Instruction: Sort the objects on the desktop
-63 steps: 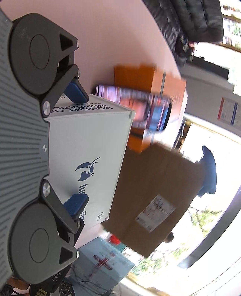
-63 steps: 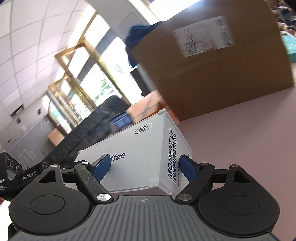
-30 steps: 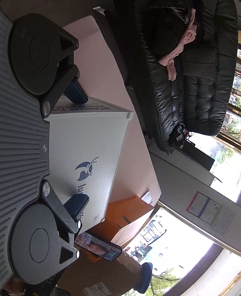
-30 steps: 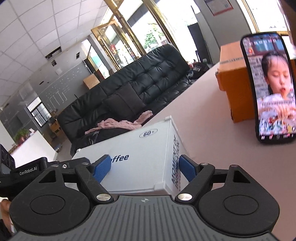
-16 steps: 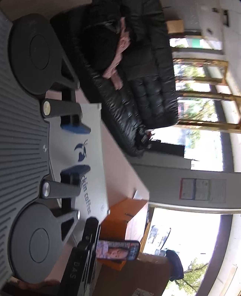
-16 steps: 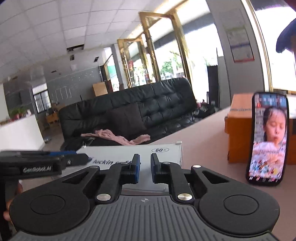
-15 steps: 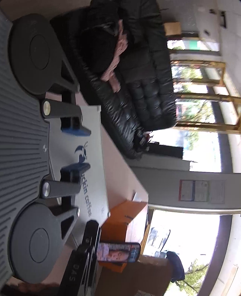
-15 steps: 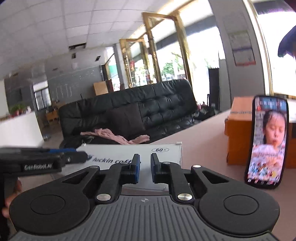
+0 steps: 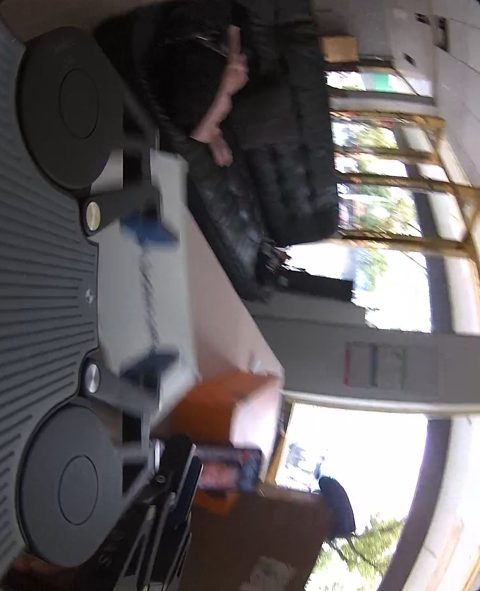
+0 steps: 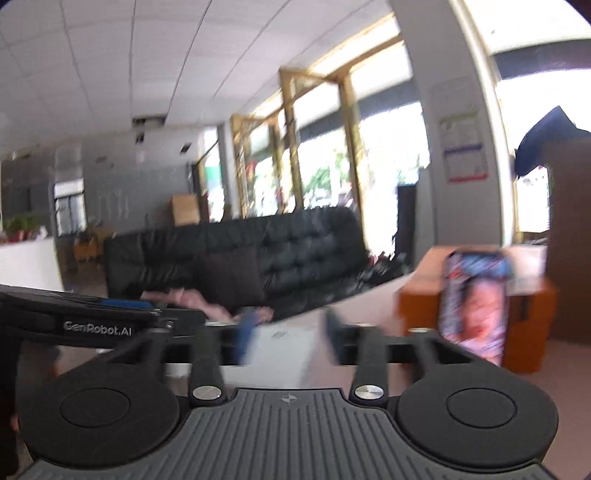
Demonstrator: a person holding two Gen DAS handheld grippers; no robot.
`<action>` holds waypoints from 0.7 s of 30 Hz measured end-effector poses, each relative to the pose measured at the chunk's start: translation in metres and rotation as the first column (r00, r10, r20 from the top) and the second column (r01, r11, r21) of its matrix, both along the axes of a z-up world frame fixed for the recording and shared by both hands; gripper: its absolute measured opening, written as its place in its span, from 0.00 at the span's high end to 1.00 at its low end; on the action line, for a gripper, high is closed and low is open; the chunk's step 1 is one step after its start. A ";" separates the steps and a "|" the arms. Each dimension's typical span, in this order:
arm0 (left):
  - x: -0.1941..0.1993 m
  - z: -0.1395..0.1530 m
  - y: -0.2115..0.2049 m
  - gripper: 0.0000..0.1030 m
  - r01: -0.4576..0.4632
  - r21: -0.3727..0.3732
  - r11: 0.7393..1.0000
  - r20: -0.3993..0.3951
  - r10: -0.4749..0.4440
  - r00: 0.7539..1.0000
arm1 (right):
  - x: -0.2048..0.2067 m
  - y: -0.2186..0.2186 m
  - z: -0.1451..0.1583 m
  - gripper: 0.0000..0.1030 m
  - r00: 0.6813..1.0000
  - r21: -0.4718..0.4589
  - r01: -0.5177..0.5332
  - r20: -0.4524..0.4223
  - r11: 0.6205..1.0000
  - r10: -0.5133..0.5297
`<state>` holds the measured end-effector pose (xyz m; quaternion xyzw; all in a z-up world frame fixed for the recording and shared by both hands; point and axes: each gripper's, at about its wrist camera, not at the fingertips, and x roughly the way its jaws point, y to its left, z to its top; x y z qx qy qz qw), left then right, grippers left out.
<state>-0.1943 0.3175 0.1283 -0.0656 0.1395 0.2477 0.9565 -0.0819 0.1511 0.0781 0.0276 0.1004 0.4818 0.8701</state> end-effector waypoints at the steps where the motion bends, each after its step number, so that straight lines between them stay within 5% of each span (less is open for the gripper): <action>1: 0.004 0.006 -0.014 0.13 0.012 0.040 0.999 0.032 -0.014 0.999 | 0.003 -0.016 0.001 0.23 0.999 0.019 0.040 -0.001 0.999 -0.040; 2: 0.013 0.010 -0.027 0.09 0.047 0.049 0.998 0.049 -0.050 0.998 | 0.006 -0.032 0.002 0.06 0.997 0.038 0.080 -0.002 0.996 -0.080; 4: 0.030 0.020 -0.052 0.00 0.123 0.060 0.991 0.079 -0.127 0.989 | 0.012 -0.065 0.004 0.00 0.987 0.076 0.159 -0.007 0.984 -0.159; 9: 0.076 0.038 -0.119 0.00 0.307 0.082 0.948 0.126 -0.315 0.941 | 0.026 -0.146 0.010 0.00 0.936 0.167 0.350 -0.032 0.922 -0.349; 15: 0.143 0.029 -0.206 0.00 0.497 0.080 0.864 0.092 -0.503 0.859 | 0.044 -0.242 0.015 0.00 0.828 0.261 0.555 -0.085 0.790 -0.554; 21: 0.219 -0.005 -0.274 0.00 0.612 -0.014 0.790 0.024 -0.612 0.790 | 0.076 -0.293 -0.021 0.00 0.694 0.169 0.718 -0.105 0.675 -0.712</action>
